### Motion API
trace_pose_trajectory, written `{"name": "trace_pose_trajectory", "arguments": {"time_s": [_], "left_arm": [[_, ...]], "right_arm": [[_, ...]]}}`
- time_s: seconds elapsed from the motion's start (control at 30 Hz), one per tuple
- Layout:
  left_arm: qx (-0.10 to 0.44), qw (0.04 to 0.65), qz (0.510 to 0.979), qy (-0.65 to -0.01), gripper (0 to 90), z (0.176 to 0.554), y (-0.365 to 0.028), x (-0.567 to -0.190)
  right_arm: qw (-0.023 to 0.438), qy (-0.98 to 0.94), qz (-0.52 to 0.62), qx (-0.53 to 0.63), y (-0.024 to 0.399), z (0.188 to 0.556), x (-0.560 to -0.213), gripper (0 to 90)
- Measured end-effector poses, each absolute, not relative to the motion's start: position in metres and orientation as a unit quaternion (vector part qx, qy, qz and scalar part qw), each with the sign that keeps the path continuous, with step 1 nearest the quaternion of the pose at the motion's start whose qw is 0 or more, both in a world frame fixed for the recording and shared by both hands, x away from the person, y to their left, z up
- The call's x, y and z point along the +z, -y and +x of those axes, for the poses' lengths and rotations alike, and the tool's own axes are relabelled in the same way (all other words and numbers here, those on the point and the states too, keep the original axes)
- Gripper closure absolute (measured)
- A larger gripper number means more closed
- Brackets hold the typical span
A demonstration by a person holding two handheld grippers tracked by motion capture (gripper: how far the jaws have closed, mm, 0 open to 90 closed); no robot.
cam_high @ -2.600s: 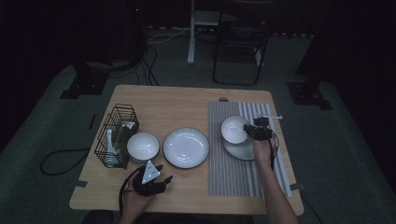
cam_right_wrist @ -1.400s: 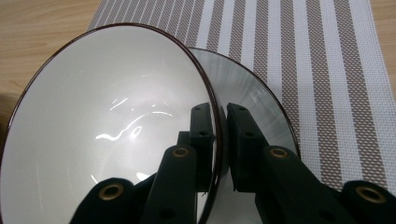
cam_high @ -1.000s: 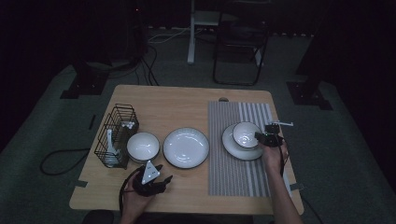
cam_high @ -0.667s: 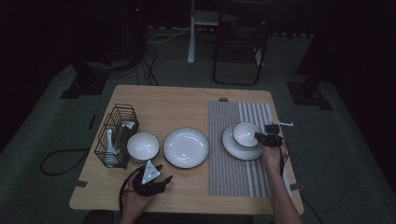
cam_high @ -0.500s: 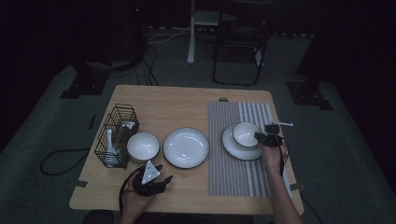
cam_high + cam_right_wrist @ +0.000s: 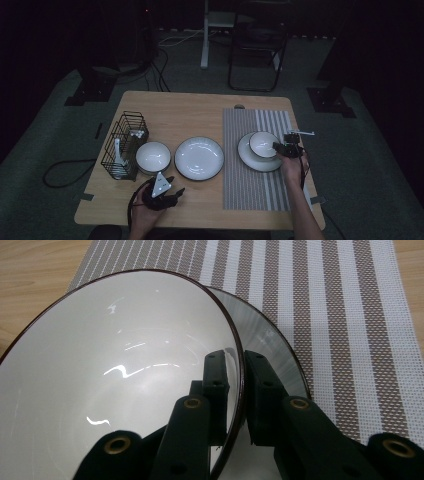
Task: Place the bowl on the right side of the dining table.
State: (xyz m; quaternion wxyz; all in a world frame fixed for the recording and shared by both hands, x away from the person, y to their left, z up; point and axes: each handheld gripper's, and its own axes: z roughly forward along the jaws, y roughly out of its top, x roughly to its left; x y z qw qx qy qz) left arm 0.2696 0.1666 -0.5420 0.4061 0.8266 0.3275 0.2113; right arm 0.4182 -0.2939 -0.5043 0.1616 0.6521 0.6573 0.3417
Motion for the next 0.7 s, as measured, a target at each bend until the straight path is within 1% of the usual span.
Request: {"name": "trace_pose_trajectory", "arguments": {"time_s": [0.33, 0.57, 0.7], "left_arm": [[0.211, 0.406, 0.827, -0.327, 41.2, 0.2697, -0.1666, -0.5420], [0.210, 0.405, 0.828, -0.327, 41.1, 0.2698, -0.1664, -0.5420], [0.208, 0.403, 0.829, -0.328, 41.0, 0.2704, -0.1660, -0.5422]], "right_arm": [[0.162, -0.654, 0.653, 0.346, 0.2937, 0.4168, -0.5047, 80.6], [0.167, -0.660, 0.640, 0.357, 0.2925, 0.4159, -0.5023, 70.2], [0.181, -0.667, 0.633, 0.349, 0.2892, 0.4149, -0.5000, 66.8]]}}
